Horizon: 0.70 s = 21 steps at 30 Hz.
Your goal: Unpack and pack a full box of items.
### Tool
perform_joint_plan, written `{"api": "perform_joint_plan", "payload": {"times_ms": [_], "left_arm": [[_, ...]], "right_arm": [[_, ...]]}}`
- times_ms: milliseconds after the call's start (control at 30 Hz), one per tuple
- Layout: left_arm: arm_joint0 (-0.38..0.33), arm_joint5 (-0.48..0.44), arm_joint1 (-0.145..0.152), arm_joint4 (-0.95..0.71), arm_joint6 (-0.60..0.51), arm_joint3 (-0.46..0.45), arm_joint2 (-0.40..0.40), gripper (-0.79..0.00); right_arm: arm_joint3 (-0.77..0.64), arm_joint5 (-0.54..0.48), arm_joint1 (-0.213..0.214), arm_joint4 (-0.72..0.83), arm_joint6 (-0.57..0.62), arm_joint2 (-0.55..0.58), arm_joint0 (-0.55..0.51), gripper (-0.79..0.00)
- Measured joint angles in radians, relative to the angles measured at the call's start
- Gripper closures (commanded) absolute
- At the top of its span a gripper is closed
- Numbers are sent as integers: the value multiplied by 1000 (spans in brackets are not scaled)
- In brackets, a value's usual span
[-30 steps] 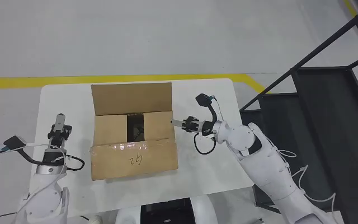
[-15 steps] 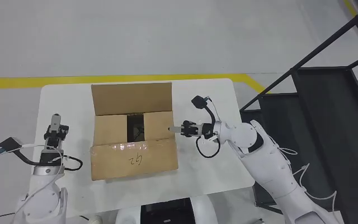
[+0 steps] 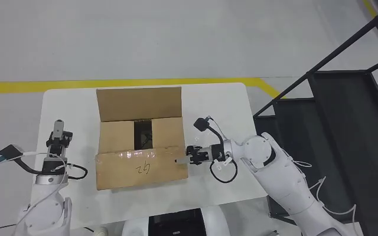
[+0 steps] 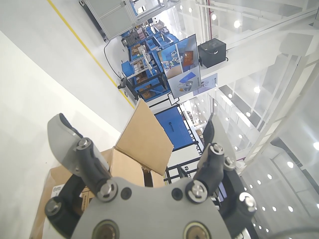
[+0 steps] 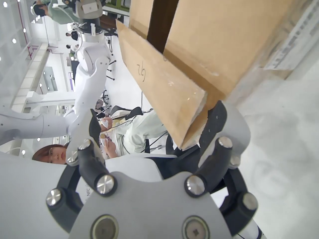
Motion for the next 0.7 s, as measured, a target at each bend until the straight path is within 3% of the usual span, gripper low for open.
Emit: {"api": "perform_joint_plan", "payload": {"times_ms": [400, 700], "left_arm": [[9, -20, 0, -36, 10, -6, -20, -785], [29, -20, 0, -95, -3, 1, -49, -785]], "right_arm": [[-55, -118, 16, 151, 159, 0, -22, -785], [-97, -192, 29, 140, 219, -22, -59, -785]]}}
